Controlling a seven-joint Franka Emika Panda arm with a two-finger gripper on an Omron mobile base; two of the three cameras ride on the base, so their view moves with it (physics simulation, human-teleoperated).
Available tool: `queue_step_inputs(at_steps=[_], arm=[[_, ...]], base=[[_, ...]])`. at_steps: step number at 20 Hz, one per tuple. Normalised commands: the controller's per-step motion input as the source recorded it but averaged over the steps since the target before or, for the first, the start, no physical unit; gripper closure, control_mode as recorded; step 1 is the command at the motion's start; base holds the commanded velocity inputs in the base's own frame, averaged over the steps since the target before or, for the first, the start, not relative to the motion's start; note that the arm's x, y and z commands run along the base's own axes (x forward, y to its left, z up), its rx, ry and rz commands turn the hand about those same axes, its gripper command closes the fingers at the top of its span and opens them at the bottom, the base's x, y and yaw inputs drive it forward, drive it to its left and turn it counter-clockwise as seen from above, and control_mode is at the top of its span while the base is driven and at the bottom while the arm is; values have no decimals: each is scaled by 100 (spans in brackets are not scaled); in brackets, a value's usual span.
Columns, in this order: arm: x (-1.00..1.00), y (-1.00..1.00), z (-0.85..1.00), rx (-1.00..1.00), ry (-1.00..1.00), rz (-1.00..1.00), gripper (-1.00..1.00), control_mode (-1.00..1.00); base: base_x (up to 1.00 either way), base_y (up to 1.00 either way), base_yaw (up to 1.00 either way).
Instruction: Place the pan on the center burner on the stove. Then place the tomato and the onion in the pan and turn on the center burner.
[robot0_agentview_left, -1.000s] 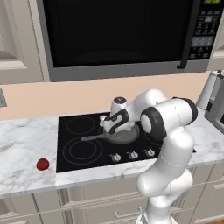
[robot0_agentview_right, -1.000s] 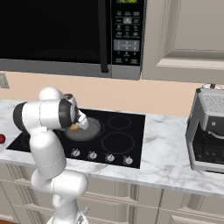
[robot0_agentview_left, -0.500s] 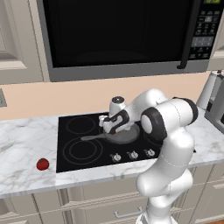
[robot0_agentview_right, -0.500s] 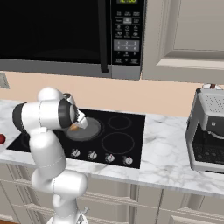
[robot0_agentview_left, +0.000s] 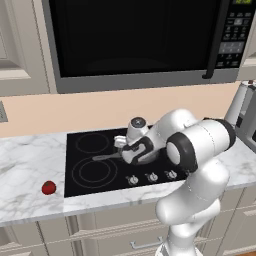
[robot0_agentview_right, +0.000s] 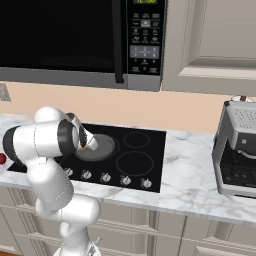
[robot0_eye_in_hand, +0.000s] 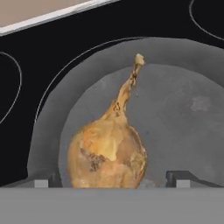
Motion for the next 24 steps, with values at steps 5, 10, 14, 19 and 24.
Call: queue_step_inputs(at_steps=[5,10,14,19,24], arm=[[-30,0,32,0,-20,0,-100,-100],[-26,0,45,0,-16,1,-100,-100],[-24,0,58,0,-13,0,-100,-100],[-13,9,75,0,-1,0,-100,-100],[-6,24,83,0,2,0,-100,-100]], base=[[0,0,0],[0,0,0],[0,0,0],[0,0,0],[0,0,0]])
